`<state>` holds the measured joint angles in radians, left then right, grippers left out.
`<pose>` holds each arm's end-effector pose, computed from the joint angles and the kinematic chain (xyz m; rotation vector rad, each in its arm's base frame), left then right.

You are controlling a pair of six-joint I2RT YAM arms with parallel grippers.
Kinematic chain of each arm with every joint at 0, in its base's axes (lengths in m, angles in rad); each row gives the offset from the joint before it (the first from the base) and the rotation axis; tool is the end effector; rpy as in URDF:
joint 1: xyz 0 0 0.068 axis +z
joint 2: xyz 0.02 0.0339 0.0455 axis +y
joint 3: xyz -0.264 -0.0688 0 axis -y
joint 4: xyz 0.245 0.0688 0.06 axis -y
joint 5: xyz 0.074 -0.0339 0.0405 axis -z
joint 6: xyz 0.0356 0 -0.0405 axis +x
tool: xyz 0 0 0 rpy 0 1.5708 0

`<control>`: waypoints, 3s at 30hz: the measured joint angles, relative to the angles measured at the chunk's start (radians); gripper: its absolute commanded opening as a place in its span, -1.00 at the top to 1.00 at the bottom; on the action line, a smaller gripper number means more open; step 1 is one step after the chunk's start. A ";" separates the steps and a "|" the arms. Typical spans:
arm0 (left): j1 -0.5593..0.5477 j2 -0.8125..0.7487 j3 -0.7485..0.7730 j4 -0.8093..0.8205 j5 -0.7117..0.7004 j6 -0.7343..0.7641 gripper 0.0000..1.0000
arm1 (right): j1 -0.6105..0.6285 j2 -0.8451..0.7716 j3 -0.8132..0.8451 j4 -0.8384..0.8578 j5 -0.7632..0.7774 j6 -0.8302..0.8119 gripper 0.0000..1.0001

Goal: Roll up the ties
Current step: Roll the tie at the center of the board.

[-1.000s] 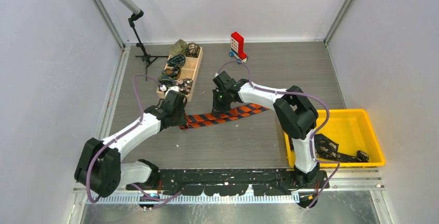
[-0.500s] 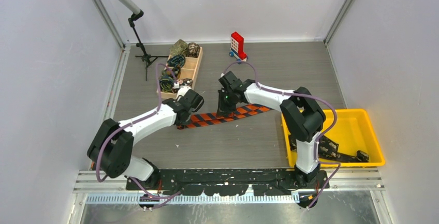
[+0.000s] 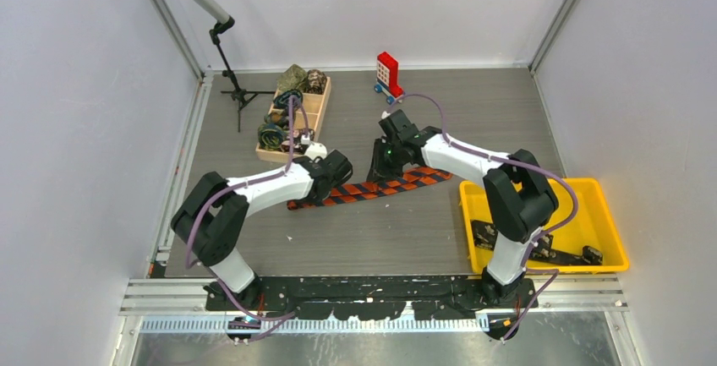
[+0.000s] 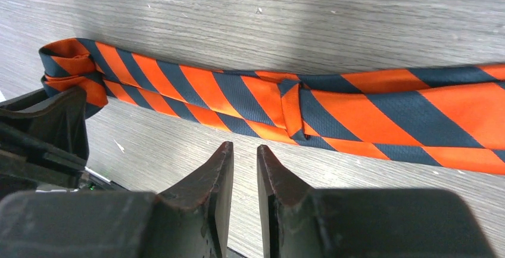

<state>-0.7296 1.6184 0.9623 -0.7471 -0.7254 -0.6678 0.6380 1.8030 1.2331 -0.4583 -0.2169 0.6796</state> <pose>0.2245 -0.1691 0.1761 -0.0024 2.4901 0.5887 0.2971 0.2298 0.1956 -0.0261 2.7577 0.7067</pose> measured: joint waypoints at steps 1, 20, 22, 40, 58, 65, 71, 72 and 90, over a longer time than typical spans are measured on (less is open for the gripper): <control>-0.005 0.011 0.006 -0.007 -0.010 -0.006 0.47 | -0.004 -0.011 -0.005 0.000 0.000 -0.001 0.43; -0.072 0.145 0.080 -0.058 -0.081 -0.039 0.50 | -0.040 -0.080 -0.043 -0.001 0.003 -0.002 0.39; -0.078 0.163 0.090 -0.058 -0.081 -0.039 0.50 | -0.040 -0.085 -0.043 -0.001 0.003 -0.002 0.39; -0.096 0.219 0.128 -0.055 -0.043 -0.035 0.23 | -0.045 -0.095 -0.050 -0.004 0.002 -0.002 0.38; -0.096 0.186 0.151 -0.052 0.069 -0.035 0.08 | -0.045 -0.095 -0.049 -0.007 -0.011 -0.002 0.32; -0.096 0.152 0.151 -0.051 0.115 -0.040 0.05 | -0.045 -0.095 -0.045 -0.010 -0.019 -0.001 0.32; -0.096 0.134 0.151 -0.051 0.129 -0.040 0.05 | -0.039 -0.095 -0.029 -0.015 -0.021 -0.001 0.31; -0.096 0.132 0.151 -0.051 0.130 -0.040 0.05 | -0.037 -0.095 -0.025 -0.016 -0.021 -0.001 0.32; -0.082 0.037 0.151 -0.055 0.145 -0.039 0.15 | 0.009 -0.091 0.028 -0.022 -0.024 0.004 0.31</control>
<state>-0.8112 1.6558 1.1130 -0.8021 -0.5808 -0.7063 0.6472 1.7123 1.2610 -0.4801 -0.2409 0.6838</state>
